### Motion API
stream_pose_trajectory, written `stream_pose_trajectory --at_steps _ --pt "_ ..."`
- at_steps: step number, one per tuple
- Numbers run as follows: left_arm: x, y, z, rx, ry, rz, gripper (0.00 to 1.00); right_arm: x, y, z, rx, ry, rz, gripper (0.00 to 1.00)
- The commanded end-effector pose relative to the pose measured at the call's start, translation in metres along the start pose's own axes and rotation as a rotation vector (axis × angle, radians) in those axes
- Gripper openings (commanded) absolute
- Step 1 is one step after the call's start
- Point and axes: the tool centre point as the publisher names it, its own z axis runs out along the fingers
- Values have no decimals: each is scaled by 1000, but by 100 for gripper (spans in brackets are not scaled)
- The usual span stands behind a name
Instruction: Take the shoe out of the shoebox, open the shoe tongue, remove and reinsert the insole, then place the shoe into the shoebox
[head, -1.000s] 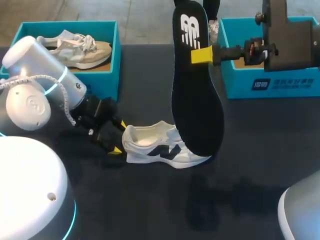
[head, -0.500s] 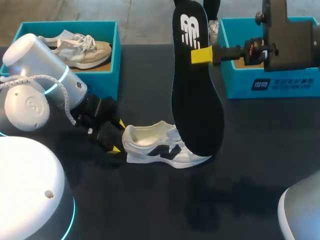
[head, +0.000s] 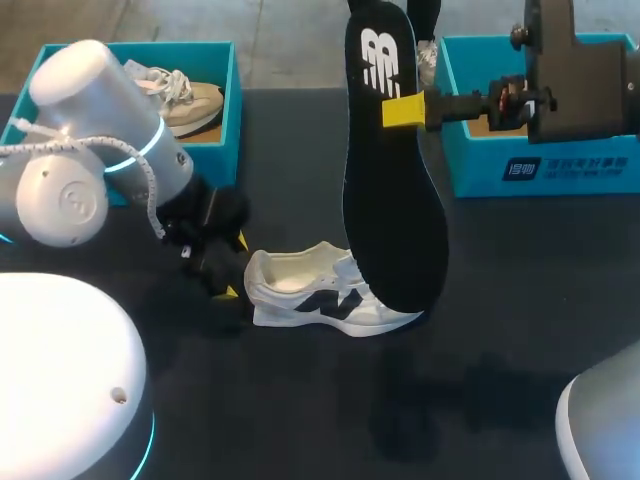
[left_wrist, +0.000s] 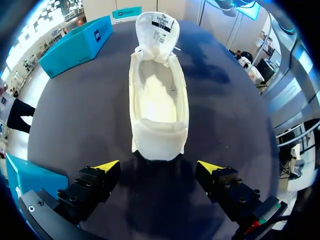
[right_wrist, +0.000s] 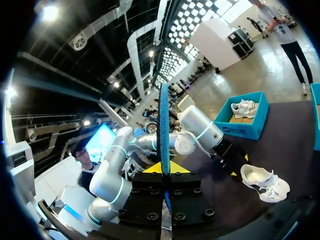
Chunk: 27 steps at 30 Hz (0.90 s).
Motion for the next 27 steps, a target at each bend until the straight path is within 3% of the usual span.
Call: stream_pose_trajectory --at_steps 1,7,17,27 --pt "1 -9 -12 -86 32 -4 100 0 1 2 1 1 1 0" --pt "2 -17 -16 -182 91 -13 100 0 1 2 1 1 1 0" --pt "8 -32 -26 -310 50 -15 100 0 1 2 1 1 1 0" --pt "14 -42 -28 -346 31 -3 100 0 1 2 1 1 1 0"
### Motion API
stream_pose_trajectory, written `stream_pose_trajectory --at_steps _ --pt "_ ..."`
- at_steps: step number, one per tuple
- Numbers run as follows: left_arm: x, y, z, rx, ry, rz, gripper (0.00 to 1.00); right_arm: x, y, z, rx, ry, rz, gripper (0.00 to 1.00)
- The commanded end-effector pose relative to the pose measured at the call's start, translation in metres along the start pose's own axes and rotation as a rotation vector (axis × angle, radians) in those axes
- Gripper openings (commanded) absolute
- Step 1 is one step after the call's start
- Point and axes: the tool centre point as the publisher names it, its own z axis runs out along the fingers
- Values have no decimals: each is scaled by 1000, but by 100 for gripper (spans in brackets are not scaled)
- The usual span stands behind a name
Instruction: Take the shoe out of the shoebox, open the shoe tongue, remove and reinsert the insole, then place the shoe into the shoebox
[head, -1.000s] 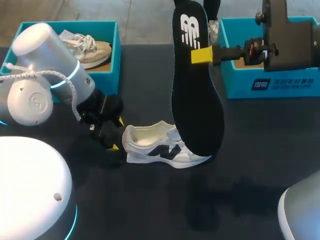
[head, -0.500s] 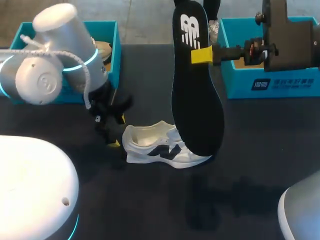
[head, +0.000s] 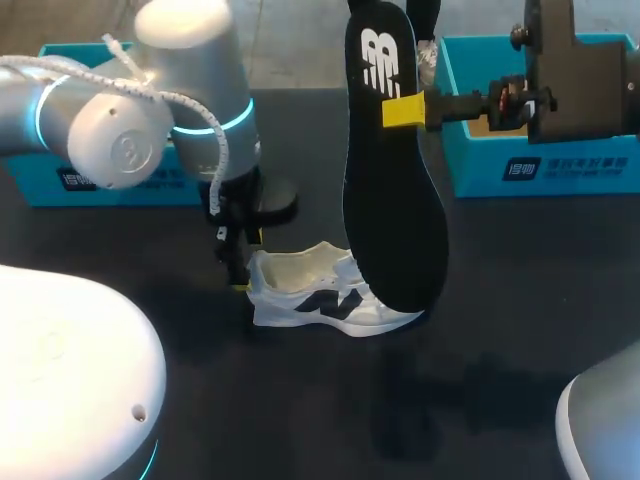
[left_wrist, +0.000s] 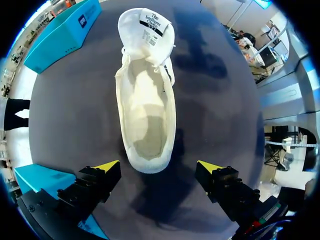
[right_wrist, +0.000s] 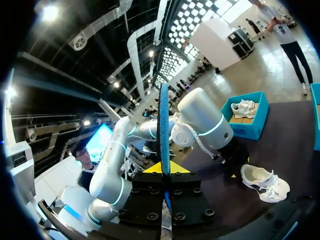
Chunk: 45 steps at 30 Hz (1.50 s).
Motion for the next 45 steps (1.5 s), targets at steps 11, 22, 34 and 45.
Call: stream_pose_trajectory --at_steps 11,22,34,45 --pt "4 -6 -3 -75 -35 9 100 0 1 2 1 1 1 0" --pt "4 -6 -3 -75 -35 9 100 0 1 2 1 1 1 0" --pt "4 -6 -3 -75 -35 9 100 0 1 2 1 1 1 0" --pt "4 -6 -3 -75 -35 9 100 0 1 2 1 1 1 0"
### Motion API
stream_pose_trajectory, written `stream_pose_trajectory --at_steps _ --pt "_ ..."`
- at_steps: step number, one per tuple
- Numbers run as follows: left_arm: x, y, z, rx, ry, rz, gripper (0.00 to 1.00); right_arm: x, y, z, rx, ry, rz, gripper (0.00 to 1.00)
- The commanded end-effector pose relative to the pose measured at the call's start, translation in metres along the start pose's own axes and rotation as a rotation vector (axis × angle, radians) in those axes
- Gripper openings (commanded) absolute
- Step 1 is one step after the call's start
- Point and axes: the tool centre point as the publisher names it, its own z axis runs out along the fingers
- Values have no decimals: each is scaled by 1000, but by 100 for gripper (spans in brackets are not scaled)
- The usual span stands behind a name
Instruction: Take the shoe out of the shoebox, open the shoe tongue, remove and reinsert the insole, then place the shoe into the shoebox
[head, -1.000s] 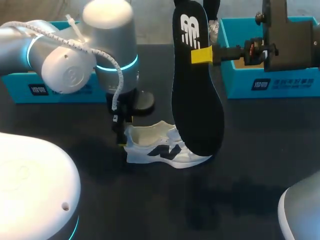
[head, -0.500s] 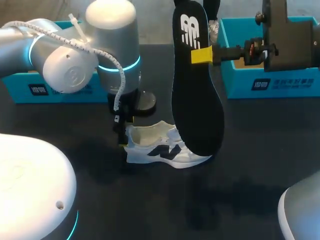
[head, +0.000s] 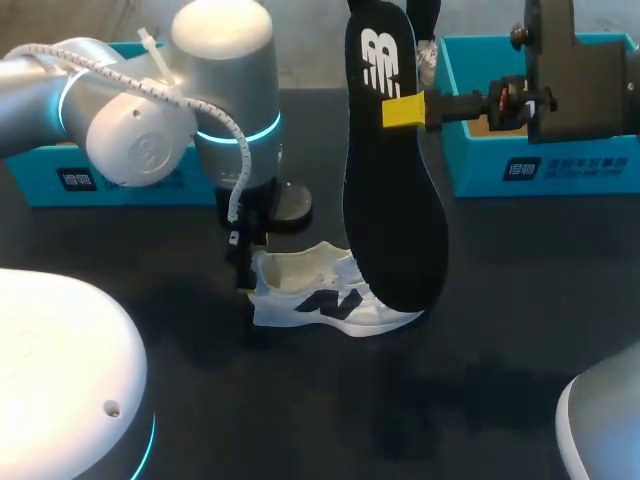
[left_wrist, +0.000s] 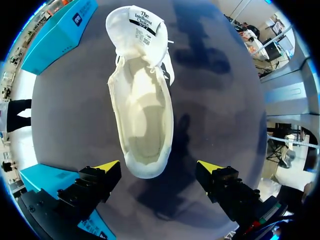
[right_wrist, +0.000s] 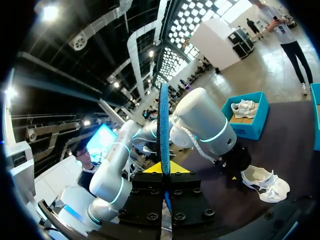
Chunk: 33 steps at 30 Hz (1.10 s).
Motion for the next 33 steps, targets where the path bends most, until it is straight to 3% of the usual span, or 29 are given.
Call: stream_pose_trajectory --at_steps 1,9,17,33 --pt "1 1 -1 -1 -1 1 100 0 1 2 1 1 1 0" --pt "0 -3 -11 39 -4 9 100 0 1 2 1 1 1 0" --pt "-18 -20 -14 69 -27 6 100 0 1 2 1 1 1 0" --pt "-58 -65 8 149 -44 22 100 0 1 2 1 1 1 0"
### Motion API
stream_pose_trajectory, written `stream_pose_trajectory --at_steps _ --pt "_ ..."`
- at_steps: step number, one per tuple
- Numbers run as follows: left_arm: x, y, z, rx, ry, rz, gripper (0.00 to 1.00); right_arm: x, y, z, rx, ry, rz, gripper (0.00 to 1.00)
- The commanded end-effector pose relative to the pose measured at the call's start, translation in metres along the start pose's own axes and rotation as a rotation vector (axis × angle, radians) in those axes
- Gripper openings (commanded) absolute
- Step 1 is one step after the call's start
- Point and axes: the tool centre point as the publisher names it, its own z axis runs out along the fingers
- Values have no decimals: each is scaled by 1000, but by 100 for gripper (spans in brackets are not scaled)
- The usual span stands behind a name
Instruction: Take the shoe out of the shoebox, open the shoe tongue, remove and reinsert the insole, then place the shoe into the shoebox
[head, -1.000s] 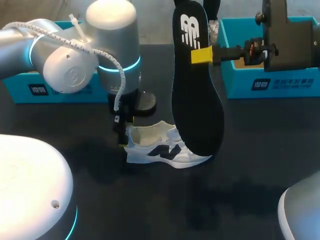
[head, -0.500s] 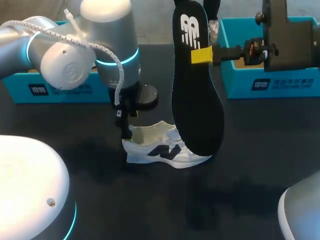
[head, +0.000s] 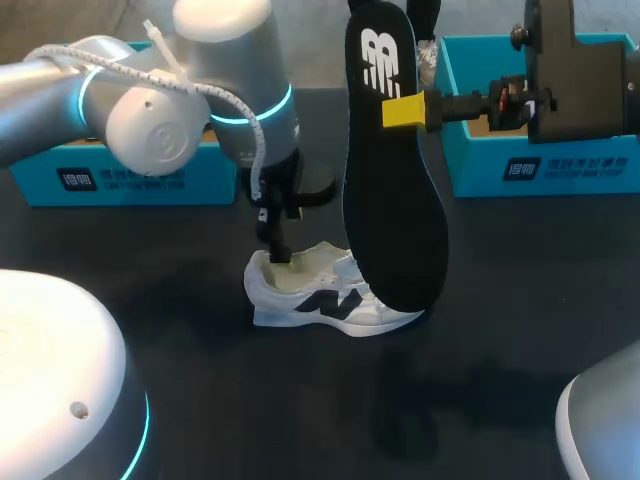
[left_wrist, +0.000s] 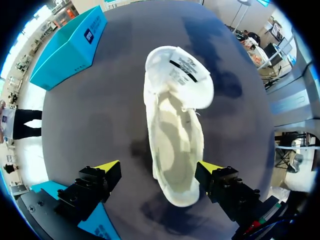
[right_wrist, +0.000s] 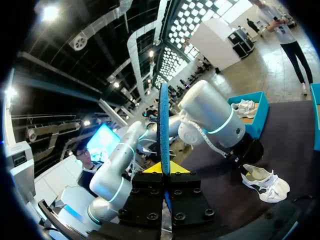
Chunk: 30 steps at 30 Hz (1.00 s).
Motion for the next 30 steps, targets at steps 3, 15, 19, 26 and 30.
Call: stream_pose_trajectory --at_steps 3,15,19,26,30 --pt "-12 -17 24 6 25 8 100 0 1 2 1 1 1 0" --pt "-20 -37 58 5 25 21 100 0 1 2 1 1 1 0" --pt "-20 -38 65 -1 29 30 100 0 1 2 1 1 1 0" --pt "-18 -37 69 -19 41 43 93 0 1 2 1 1 1 0" --pt "-17 -32 70 -31 49 46 91 0 1 2 1 1 1 0"
